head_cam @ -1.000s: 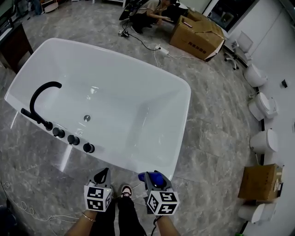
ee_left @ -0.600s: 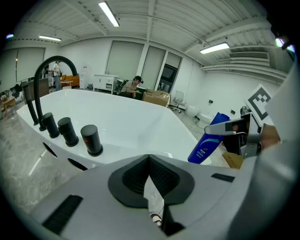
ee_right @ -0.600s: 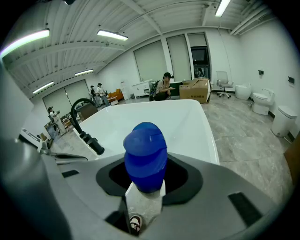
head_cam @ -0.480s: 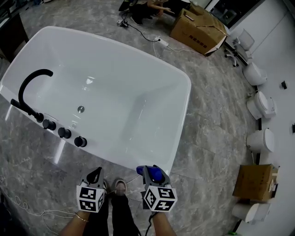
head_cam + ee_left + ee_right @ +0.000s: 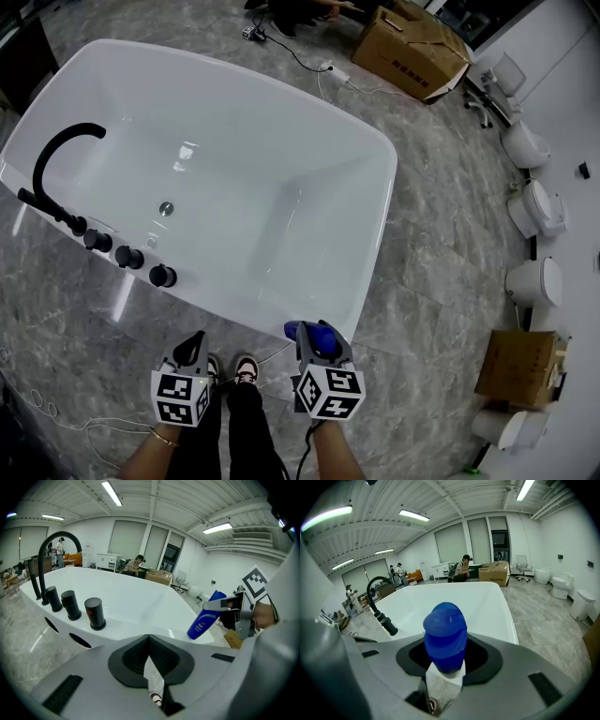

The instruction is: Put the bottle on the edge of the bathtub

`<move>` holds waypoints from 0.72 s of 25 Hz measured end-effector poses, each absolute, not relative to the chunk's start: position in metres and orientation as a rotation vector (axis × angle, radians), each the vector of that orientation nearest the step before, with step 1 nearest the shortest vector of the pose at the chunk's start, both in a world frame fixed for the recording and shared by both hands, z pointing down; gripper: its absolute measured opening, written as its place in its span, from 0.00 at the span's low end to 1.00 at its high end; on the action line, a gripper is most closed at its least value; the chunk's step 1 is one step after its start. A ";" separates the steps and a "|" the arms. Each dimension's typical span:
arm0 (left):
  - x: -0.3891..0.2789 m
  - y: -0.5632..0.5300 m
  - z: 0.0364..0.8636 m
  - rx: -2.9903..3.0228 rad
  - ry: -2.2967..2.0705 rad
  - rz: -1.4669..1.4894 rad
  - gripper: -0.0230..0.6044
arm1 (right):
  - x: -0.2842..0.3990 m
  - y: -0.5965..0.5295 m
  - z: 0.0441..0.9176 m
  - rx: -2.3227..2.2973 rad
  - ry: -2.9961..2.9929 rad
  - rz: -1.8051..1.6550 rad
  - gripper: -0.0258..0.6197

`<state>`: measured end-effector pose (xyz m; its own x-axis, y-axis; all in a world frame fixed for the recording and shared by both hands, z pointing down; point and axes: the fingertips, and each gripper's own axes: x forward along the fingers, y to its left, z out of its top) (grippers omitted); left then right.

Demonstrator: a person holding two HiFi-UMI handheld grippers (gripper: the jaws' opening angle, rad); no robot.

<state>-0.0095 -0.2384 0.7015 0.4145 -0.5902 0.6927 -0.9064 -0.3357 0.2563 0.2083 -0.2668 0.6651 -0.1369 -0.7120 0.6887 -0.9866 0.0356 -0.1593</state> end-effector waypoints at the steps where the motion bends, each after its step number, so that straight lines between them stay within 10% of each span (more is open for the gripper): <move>1: -0.010 -0.239 0.702 2.048 -1.267 0.652 0.05 | 0.209 -0.267 0.666 1.717 -1.897 0.868 0.30; 18: -0.018 -0.237 0.704 2.039 -1.293 0.643 0.05 | 0.203 -0.269 0.671 1.707 -1.916 0.776 0.30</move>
